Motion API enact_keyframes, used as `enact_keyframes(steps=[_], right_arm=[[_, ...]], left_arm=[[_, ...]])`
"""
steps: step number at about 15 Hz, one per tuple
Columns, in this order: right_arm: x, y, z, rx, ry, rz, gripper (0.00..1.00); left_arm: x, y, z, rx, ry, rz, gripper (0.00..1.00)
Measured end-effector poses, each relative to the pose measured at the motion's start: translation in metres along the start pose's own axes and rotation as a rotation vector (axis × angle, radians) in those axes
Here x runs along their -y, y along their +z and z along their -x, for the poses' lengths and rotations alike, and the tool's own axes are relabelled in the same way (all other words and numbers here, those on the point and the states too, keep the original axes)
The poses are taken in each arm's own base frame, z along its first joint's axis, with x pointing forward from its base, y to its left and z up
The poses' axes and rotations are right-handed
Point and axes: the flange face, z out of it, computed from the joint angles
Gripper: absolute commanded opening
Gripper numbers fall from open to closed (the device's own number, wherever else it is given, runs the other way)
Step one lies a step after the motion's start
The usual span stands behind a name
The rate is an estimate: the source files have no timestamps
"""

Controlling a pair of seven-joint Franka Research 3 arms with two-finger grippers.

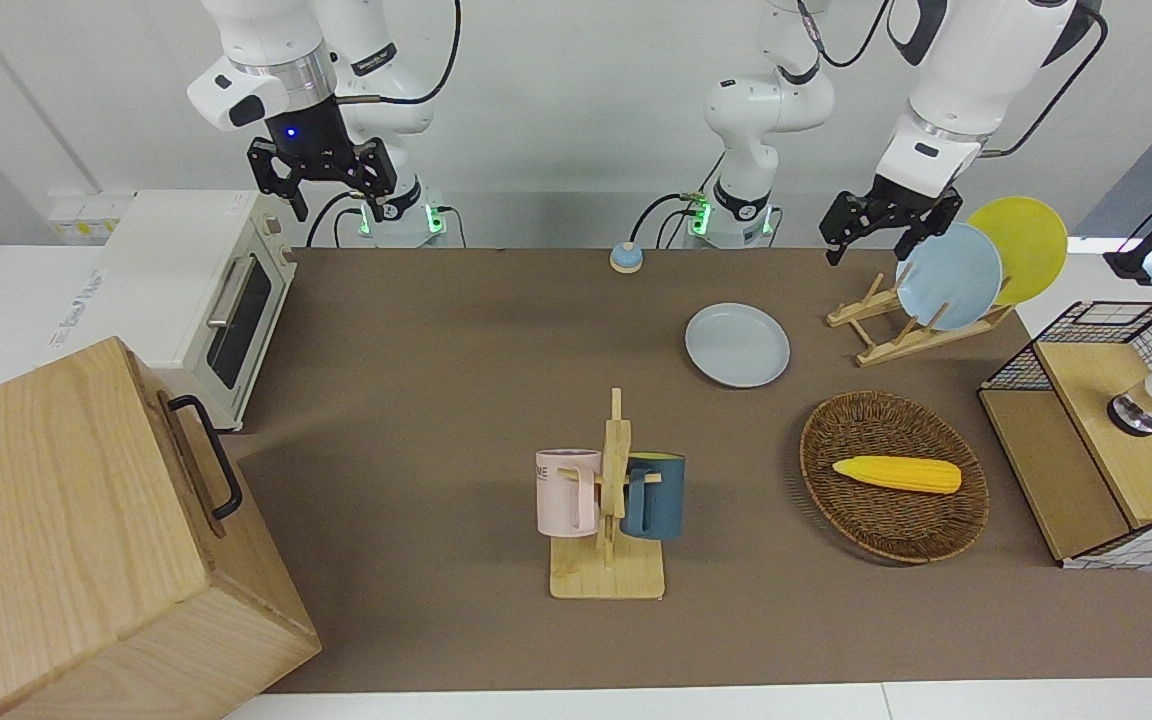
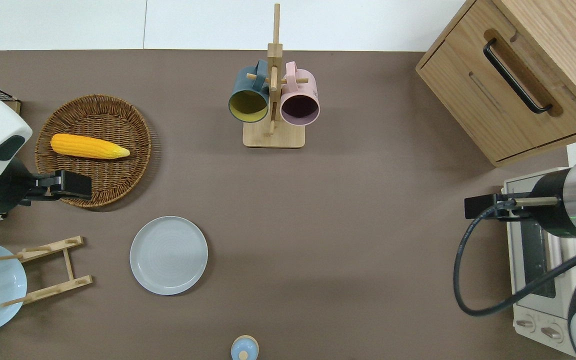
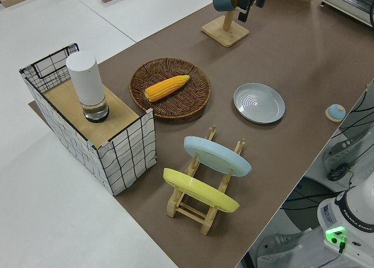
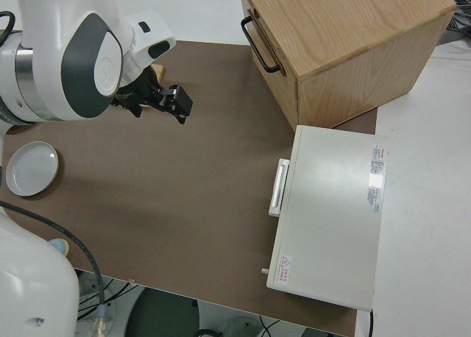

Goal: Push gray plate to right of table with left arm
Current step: 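Move the left gripper forward to the edge of the gray plate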

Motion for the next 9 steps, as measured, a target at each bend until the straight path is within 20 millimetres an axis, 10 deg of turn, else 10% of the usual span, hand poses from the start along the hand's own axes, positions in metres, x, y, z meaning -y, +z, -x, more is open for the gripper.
enact_keyframes(steps=[9], right_arm=[[0.000, 0.000, 0.000, 0.000, 0.000, 0.000, 0.996]], left_arm=[[0.029, 0.033, -0.004, 0.046, -0.050, -0.009, 1.00]])
